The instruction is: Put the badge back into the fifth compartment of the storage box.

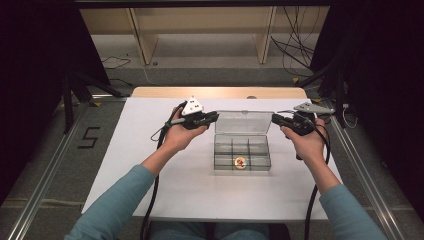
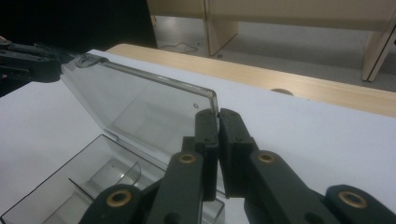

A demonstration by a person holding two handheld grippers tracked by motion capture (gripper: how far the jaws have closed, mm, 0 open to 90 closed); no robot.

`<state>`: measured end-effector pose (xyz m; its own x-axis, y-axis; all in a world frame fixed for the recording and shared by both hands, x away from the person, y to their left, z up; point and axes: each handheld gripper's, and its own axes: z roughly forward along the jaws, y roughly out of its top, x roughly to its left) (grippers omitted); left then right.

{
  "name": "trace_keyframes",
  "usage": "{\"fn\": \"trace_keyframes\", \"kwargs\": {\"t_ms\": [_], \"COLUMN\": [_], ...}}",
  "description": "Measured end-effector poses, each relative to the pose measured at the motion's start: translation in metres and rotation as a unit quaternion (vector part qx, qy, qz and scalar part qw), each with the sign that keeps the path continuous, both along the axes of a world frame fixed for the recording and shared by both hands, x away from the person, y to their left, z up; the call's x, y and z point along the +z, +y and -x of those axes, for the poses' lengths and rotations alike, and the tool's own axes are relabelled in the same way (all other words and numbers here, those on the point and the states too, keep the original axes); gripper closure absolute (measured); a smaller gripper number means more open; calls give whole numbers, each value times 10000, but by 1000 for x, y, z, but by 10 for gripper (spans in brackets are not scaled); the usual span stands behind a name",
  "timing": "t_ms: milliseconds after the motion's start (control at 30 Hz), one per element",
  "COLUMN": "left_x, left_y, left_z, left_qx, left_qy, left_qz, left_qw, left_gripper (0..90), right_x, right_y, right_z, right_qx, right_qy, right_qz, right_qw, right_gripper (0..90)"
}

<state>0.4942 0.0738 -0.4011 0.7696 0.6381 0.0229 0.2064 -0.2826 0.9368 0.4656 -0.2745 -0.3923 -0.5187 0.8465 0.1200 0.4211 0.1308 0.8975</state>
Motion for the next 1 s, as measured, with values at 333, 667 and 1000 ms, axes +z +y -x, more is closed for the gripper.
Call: {"fn": "trace_keyframes", "kwargs": {"t_ms": [333,667,1000], "left_x": [-1,-2,-3], "left_y": [0,0,0], "left_z": [2,6,7], "left_qx": [-6,-23,-32], "left_qy": [-40,-126,-196], "left_qz": [-19,-82,-102], "left_qw": [10000,9999,9998], "left_gripper": [819,818,817], "right_x": [0,-2,-2], "right_y": [0,1,2], "right_z": [2,5,7], "right_qx": [0,-3,3], "right_qy": [-1,-13,-23], "right_qz": [8,44,52], "right_qw": [10000,10000,10000], "right_gripper": [867,866,824]}}
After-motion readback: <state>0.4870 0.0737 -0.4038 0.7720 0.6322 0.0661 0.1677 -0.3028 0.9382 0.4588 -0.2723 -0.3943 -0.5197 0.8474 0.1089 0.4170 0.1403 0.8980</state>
